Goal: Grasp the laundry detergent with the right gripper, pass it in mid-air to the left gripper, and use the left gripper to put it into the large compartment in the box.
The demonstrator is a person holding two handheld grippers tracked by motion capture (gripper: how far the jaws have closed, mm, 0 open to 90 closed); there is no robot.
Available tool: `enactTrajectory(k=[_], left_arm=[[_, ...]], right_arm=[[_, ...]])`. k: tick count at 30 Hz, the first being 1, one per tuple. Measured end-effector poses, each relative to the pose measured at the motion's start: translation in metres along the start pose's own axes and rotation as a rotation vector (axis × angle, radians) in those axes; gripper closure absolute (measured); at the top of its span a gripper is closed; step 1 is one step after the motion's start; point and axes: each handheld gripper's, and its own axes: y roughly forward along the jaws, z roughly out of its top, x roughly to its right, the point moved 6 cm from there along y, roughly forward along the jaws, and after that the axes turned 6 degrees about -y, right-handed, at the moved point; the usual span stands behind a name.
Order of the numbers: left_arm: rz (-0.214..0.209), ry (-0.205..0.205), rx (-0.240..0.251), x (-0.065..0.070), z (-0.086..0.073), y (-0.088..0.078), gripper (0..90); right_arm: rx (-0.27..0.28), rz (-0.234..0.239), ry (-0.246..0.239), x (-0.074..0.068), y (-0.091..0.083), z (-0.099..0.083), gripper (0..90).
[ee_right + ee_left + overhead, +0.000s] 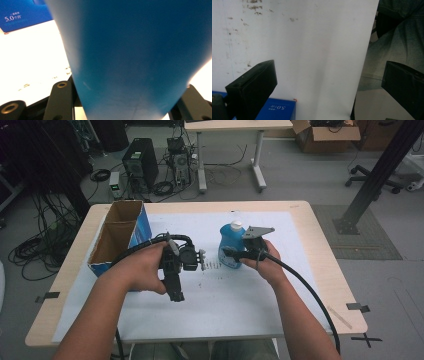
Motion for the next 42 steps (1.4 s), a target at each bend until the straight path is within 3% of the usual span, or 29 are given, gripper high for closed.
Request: enactTrajectory(k=[8,19,22,23,24,25,28,29,34,35,42], left_arm=[[0.003,0.001,0.007,-0.001,0.002,-0.002,0.4],[0.006,-0.002,0.021,-0.004,0.002,-0.008,0.4],[0.006,-0.003,0.029,-0.004,0.002,-0.012,0.4],[0.006,-0.003,0.03,-0.004,0.002,-0.014,0.4],[0.006,-0.003,0.03,-0.004,0.002,-0.014,0.4],[0.008,-0.001,0.023,-0.004,0.003,-0.016,0.4],[0.007,0.001,0.025,-0.004,0.004,-0.018,0.3],[0.008,0.005,0.027,-0.004,0.006,-0.021,0.3],[0.008,0.015,0.034,-0.003,0.009,-0.028,0.3],[0.005,0.02,0.041,-0.002,0.011,-0.03,0.3],[-0.006,0.022,0.038,0.001,0.012,-0.034,0.3]], right_arm=[[-0.002,0.032,-0.022,-0.003,-0.006,0.004,46.2],[0.018,0.103,-0.105,-0.01,-0.042,0.03,46.1],[0.029,0.144,-0.133,-0.018,-0.055,0.038,46.0],[0.034,0.177,-0.152,-0.024,-0.064,0.043,45.9],[0.034,0.177,-0.152,-0.024,-0.064,0.043,45.9],[0.035,0.206,-0.181,-0.03,-0.07,0.046,45.8],[0.035,0.231,-0.208,-0.037,-0.075,0.049,45.8],[0.036,0.264,-0.233,-0.045,-0.08,0.05,45.8],[0.034,0.303,-0.263,-0.057,-0.083,0.05,45.8],[0.03,0.334,-0.282,-0.066,-0.083,0.049,45.8],[0.022,0.411,-0.308,-0.089,-0.079,0.043,45.7]])
